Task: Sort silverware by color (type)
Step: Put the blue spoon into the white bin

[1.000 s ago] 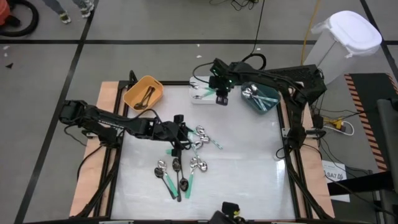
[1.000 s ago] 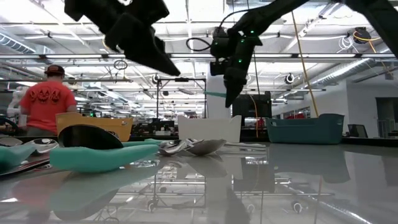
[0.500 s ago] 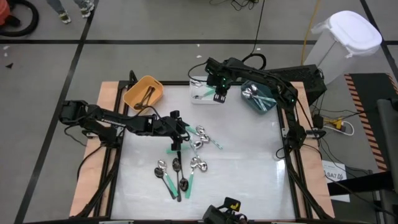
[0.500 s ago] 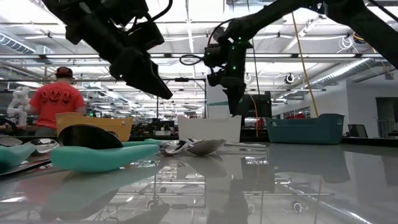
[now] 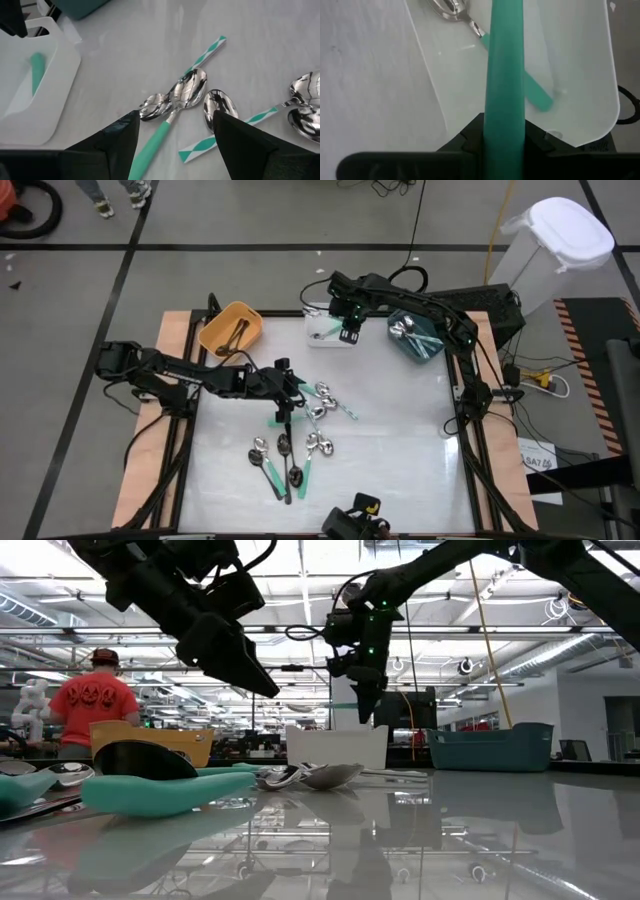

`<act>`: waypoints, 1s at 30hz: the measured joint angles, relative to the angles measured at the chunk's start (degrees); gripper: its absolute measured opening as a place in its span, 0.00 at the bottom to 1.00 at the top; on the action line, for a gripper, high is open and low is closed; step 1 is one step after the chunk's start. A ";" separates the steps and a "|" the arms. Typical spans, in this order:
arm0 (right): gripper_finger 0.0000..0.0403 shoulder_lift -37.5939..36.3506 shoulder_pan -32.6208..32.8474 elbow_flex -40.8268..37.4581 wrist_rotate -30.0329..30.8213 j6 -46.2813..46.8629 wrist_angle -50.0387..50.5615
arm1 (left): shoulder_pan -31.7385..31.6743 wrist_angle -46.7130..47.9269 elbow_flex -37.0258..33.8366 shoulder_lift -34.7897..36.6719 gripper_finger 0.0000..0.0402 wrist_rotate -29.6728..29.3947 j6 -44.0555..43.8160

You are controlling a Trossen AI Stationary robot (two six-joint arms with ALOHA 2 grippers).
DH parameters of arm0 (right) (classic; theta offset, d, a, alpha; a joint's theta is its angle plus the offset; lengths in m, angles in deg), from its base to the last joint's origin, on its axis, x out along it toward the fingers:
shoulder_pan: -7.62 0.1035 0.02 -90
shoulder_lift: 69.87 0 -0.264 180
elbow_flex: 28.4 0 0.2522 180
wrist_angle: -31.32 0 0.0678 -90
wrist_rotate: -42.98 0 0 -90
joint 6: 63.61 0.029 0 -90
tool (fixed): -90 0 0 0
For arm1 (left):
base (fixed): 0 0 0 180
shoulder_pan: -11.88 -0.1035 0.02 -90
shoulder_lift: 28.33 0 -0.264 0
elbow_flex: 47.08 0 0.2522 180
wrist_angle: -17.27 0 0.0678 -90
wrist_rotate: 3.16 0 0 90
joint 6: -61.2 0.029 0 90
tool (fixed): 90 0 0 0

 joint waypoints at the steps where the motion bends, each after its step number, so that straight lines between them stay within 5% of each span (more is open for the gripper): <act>1: 0.17 0.14 0.01 0.00 0.03 0.22 -0.02 | 0.00 0.00 0.00 0.00 0.63 0.00 -0.11; 13: 0.17 3.01 -0.08 -0.02 5.75 1.34 -0.04 | 0.00 0.03 0.02 0.00 0.63 0.00 -0.17; 30: 0.18 3.73 0.47 -0.02 5.38 -0.30 0.02 | 0.00 0.04 0.07 0.02 0.63 0.00 0.03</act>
